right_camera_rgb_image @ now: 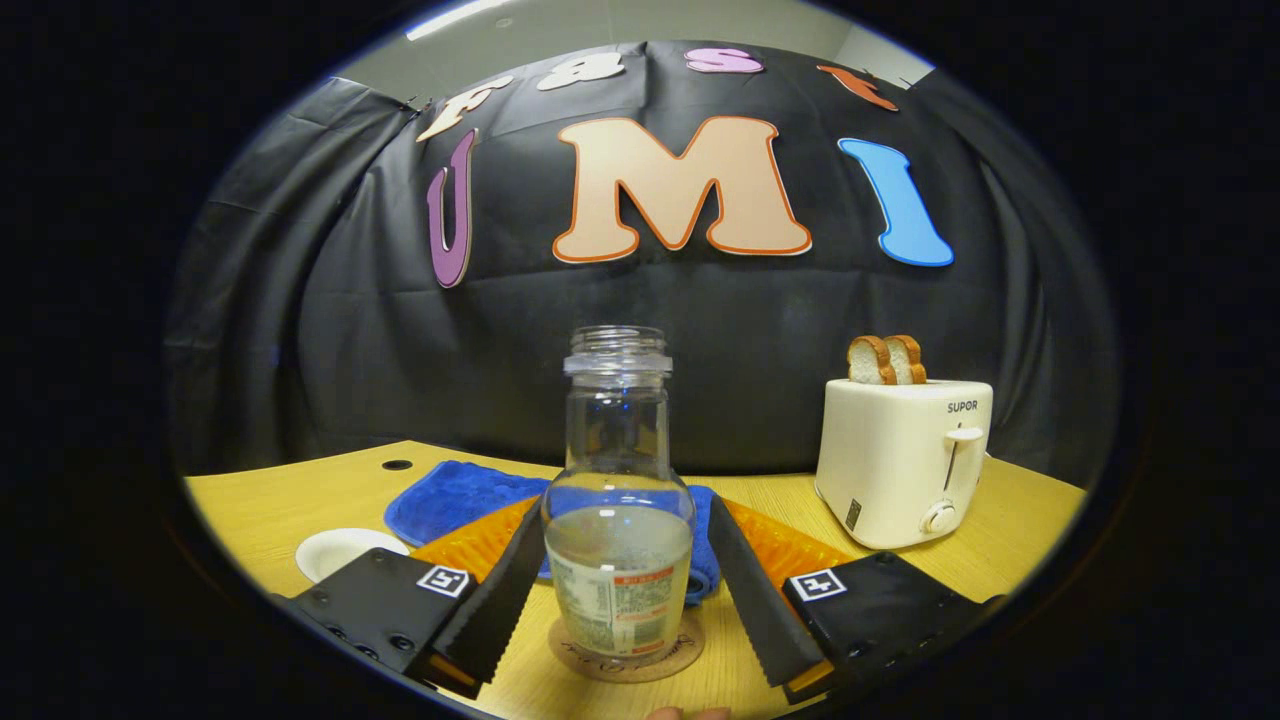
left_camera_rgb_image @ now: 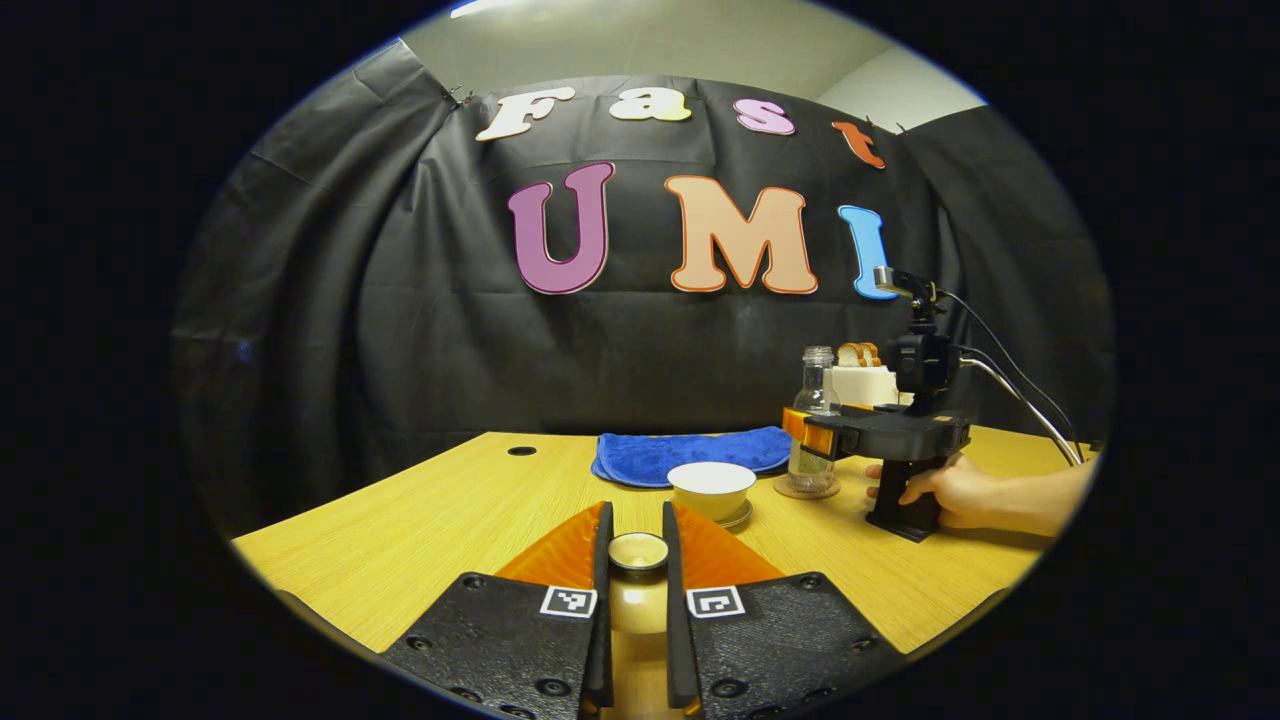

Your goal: Open the teacup lid with one hand, grasp the water bottle and pour water into the teacup with the other hand; after pouring, place the water bottle on the coaster and then close the teacup lid.

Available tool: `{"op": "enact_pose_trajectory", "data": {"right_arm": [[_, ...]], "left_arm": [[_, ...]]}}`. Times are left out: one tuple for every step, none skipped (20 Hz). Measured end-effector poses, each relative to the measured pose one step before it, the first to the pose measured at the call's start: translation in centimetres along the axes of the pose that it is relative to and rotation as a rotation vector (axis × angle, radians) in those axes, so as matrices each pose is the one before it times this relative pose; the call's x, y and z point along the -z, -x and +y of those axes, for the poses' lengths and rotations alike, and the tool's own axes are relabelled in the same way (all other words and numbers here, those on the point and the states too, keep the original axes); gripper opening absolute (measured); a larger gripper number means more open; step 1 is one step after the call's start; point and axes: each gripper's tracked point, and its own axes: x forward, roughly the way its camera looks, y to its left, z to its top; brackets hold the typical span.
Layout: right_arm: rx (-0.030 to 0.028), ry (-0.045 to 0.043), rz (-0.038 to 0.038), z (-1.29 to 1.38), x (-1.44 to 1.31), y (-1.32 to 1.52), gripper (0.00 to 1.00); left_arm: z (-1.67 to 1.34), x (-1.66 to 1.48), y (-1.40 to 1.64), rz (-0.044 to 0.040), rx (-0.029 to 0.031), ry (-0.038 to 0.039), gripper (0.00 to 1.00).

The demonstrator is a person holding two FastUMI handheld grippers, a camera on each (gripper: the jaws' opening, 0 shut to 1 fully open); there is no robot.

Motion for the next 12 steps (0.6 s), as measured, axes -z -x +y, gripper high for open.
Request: {"op": "enact_pose_trajectory", "data": {"right_arm": [[-0.00644,0.00015,0.0024,0.096,0.038,0.228,0.99],[-0.00541,-0.00036,-0.00119,0.099,-0.066,0.511,0.99],[-0.00497,0.00018,-0.00183,0.086,-0.069,0.48,0.99],[-0.00237,-0.00056,0.00046,-0.094,0.031,0.649,0.95],[0.00109,0.00007,-0.00337,-0.119,-0.098,0.588,0.97],[0.00354,0.00076,-0.00149,-0.276,-0.036,0.765,0.99],[-0.00087,-0.00085,0.00013,-0.206,-0.013,0.647,0.99],[-0.00694,0.00019,0.00148,-0.134,0.011,0.732,1.0],[-0.00556,0.00032,-0.00039,-0.192,-0.049,0.633,0.99],[-0.00189,-0.00094,0.00125,-0.422,0.018,0.73,0.99],[0.00032,0.00007,-0.00098,-0.441,-0.071,0.715,1.0],[0.00226,-0.00018,-0.00097,-0.49,-0.001,0.752,1.0]], "left_arm": [[-0.02,-0.02,0.012,0.00075,-0.00059,-0.00014,0.18],[-0.003,0.028,-0.02,-0.00049,-0.0002,-0.00039,0.18],[0.014,-0.01,-0.032,-0.00149,0.00081,-0.00048,0.18],[-0.038,0.072,-0.015,0.00145,0.00102,-0.00015,0.17],[-0.049,-0.003,-0.079,0.00034,0.00388,-0.00017,0.18],[0.016,0.098,-0.02,0.00308,0.00355,-0.00076,0.18],[-0.048,-0.066,-0.063,-0.00256,0.00596,-0.0001,0.18],[-0.125,0.057,-0.094,0.00059,0.00793,-0.00099,0.18],[-0.162,0.025,-0.169,-0.00045,0.0108,-0.00086,0.18],[-0.323,-0.092,-0.68,-0.00113,0.01121,-0.00085,0.18],[-0.309,-0.034,-0.713,0.00267,0.01191,-0.00071,0.18],[-0.283,-0.072,-0.806,-0.00209,0.011,0.00026,0.18]]}}
